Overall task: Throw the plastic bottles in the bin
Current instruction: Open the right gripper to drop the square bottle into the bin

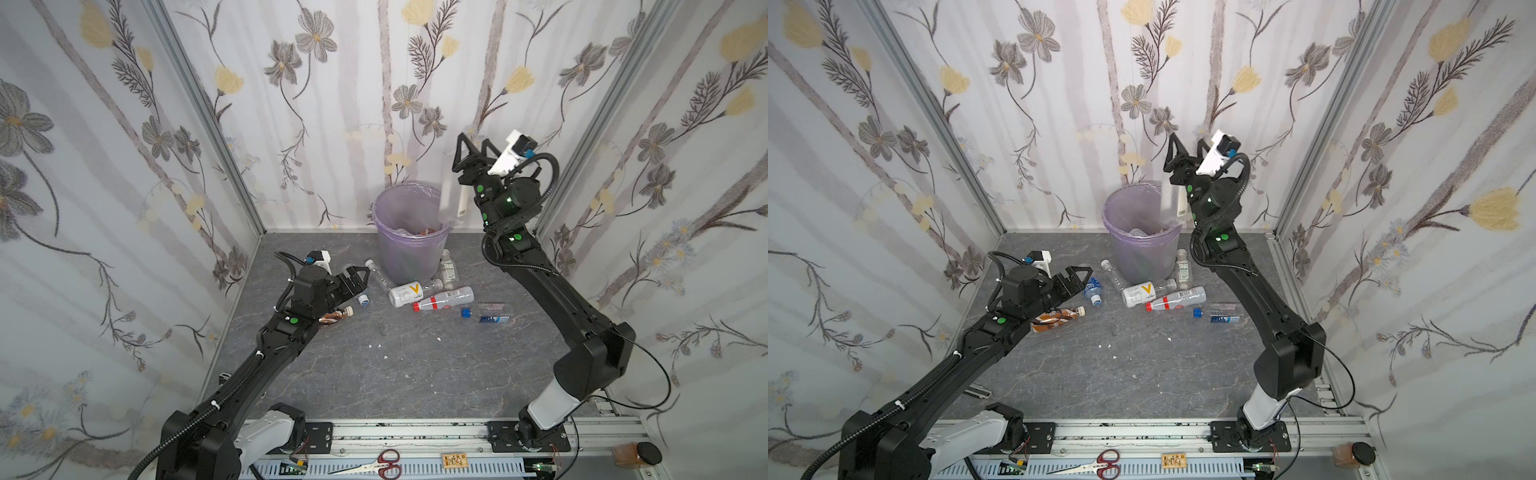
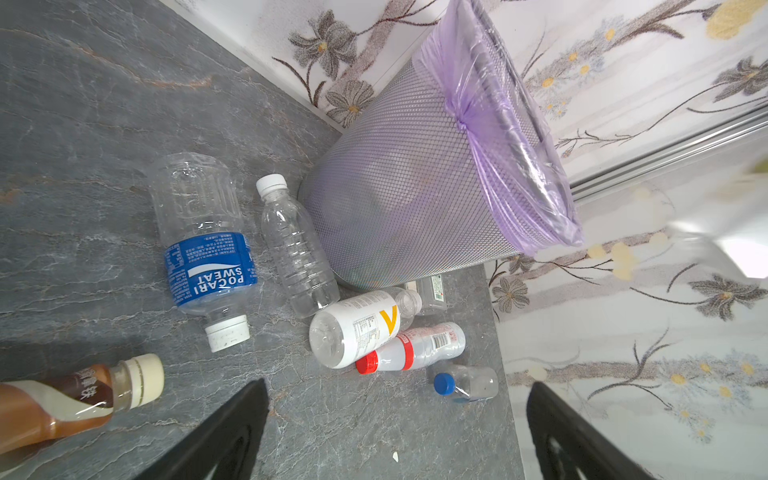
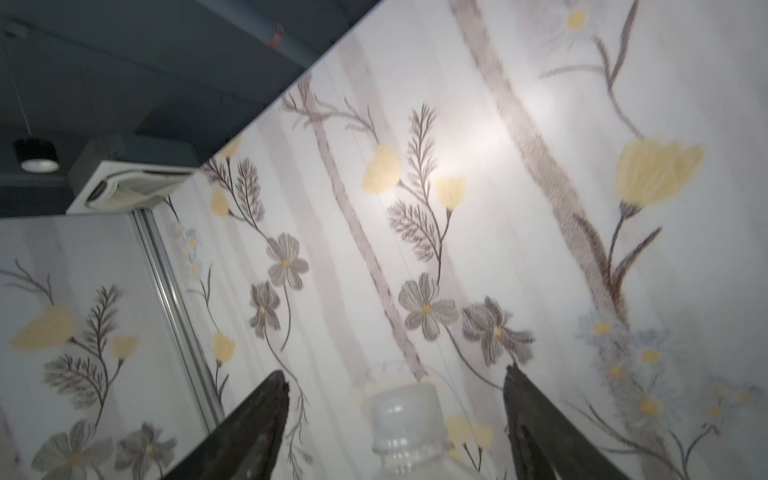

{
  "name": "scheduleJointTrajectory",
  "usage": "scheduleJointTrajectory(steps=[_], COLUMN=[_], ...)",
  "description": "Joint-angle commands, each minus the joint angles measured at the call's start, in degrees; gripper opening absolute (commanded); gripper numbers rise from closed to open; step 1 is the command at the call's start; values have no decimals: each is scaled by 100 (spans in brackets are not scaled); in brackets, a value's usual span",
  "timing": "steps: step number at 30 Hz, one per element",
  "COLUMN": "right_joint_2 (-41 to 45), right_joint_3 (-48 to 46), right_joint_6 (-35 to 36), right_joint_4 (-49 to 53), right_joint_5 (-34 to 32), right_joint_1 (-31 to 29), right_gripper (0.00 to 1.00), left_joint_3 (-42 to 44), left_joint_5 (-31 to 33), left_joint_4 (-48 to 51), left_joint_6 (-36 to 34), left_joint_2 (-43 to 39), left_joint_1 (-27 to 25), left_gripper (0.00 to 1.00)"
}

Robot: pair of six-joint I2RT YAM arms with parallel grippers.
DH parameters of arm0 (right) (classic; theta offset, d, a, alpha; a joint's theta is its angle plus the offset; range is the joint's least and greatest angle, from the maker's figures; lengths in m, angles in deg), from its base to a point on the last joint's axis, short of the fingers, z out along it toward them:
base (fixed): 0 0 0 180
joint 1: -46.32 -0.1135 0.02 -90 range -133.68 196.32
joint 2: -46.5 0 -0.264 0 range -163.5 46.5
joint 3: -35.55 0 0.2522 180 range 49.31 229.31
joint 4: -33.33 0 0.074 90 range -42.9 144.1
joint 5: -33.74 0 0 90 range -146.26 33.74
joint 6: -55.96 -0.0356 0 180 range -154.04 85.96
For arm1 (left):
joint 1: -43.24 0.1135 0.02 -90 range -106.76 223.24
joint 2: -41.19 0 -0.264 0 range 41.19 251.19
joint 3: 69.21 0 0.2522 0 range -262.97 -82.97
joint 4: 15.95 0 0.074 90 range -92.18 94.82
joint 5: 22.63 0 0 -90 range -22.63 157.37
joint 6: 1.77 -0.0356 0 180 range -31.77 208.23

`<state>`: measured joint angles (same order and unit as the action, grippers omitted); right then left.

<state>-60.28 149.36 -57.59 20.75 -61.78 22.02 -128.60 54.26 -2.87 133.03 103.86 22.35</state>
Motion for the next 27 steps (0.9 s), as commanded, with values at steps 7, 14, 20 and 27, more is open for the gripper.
scheduleJointTrajectory(steps=[7, 14, 20, 27], right_joint_2=[31, 451, 805, 1395], right_joint_3=[111, -366, -862, -1700], right_joint_6=[-54, 47, 103, 330], right_joint_4=[1187, 1155, 1180, 1292], right_joint_5=[691, 679, 722, 460], right_joint_1=[-1, -2, -5, 11], right_gripper=[83, 88, 100, 100], left_joint_3=[45, -42, -119, -405], left_joint_5=[18, 19, -91, 53], left_joint_4=[7, 16, 124, 649], left_joint_6=[-15, -8, -89, -315], left_joint_2=[-135, -80, 89, 284], left_joint_1=[5, 3, 13, 18], left_gripper=[100, 100, 100, 100])
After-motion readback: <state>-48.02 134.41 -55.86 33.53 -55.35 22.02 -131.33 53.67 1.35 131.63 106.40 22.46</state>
